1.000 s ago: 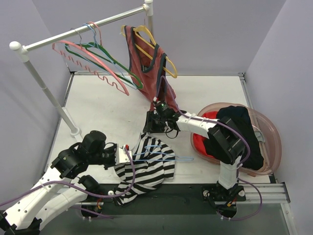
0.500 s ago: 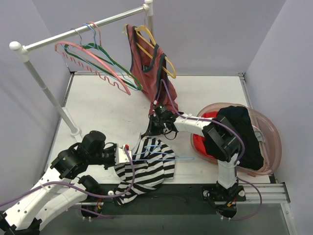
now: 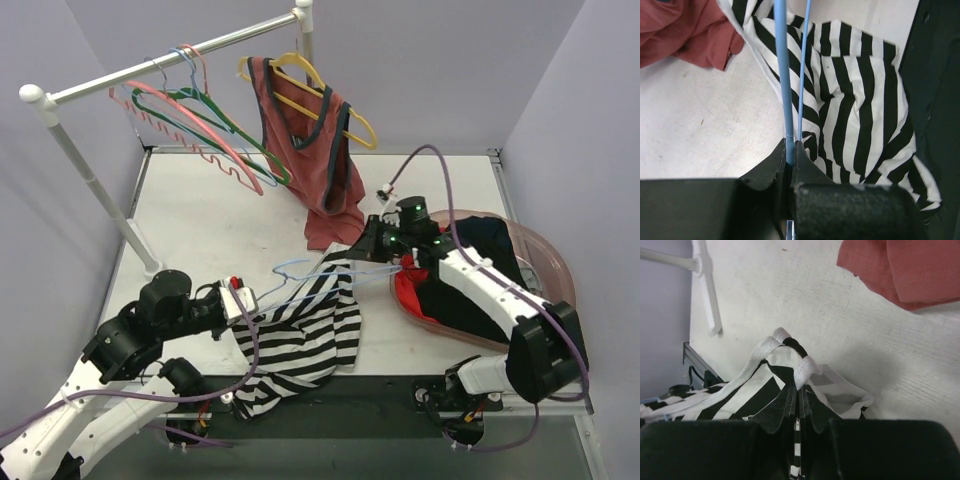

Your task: Place the tank top on the hanger

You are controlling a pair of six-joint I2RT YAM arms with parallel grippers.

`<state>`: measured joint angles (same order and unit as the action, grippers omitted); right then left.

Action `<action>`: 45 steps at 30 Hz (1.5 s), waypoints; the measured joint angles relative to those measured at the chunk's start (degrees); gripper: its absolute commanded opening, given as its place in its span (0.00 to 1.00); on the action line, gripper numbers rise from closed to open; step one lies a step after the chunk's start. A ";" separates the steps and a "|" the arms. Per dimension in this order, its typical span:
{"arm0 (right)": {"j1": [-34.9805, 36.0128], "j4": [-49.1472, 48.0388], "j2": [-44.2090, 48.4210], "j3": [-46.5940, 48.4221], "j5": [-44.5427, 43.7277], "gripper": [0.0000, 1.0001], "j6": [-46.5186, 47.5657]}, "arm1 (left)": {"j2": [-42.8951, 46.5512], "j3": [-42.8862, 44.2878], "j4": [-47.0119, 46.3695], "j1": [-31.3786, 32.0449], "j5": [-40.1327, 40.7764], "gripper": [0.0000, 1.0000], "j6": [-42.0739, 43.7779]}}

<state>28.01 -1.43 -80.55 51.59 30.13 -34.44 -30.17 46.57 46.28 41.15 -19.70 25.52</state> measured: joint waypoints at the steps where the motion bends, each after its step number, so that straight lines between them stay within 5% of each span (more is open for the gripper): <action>1: -1.77 0.68 2.14 -0.39 1.62 0.00 1.40 | 0.04 0.44 -0.31 -0.02 0.24 0.00 -1.29; 10: -19.93 3.91 15.85 -3.80 19.39 0.00 7.23 | 1.22 4.74 -6.47 -0.15 5.18 0.00 -16.72; 23: -33.70 6.36 28.59 -1.14 33.86 0.00 3.98 | -0.20 5.14 -7.06 -0.44 6.45 0.00 -28.35; 45: -39.71 0.35 27.08 11.72 38.88 0.00 -4.31 | -4.55 6.95 -6.36 -0.48 -3.21 0.00 -27.19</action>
<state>-11.70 -1.08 -53.47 63.31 69.01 -38.74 -34.72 53.52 39.92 40.66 -22.92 -1.67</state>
